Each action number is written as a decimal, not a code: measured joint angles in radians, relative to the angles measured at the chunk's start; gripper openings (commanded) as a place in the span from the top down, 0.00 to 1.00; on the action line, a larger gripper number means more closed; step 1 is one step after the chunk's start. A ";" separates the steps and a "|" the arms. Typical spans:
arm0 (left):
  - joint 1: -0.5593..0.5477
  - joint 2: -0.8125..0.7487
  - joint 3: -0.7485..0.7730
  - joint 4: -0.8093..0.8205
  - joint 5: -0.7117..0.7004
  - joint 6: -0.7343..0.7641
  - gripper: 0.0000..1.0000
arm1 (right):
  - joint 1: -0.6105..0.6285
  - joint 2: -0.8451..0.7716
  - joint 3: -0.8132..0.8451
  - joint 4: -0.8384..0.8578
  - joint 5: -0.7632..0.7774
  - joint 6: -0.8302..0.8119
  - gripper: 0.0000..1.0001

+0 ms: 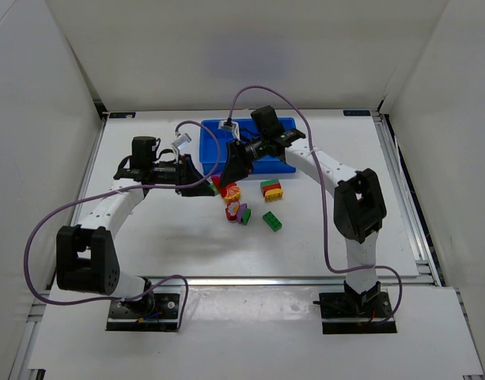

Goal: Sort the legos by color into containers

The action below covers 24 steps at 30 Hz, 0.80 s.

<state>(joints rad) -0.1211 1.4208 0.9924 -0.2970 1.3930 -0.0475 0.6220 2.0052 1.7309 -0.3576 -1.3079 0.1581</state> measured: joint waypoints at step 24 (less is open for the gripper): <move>-0.026 0.093 0.084 0.163 -0.287 -0.108 0.79 | -0.450 -0.264 -0.190 -0.190 0.328 -0.257 0.92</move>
<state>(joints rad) -0.1467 1.5135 1.0763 -0.1341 1.1057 -0.1551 0.1719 1.7416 1.5414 -0.5476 -0.9794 -0.0990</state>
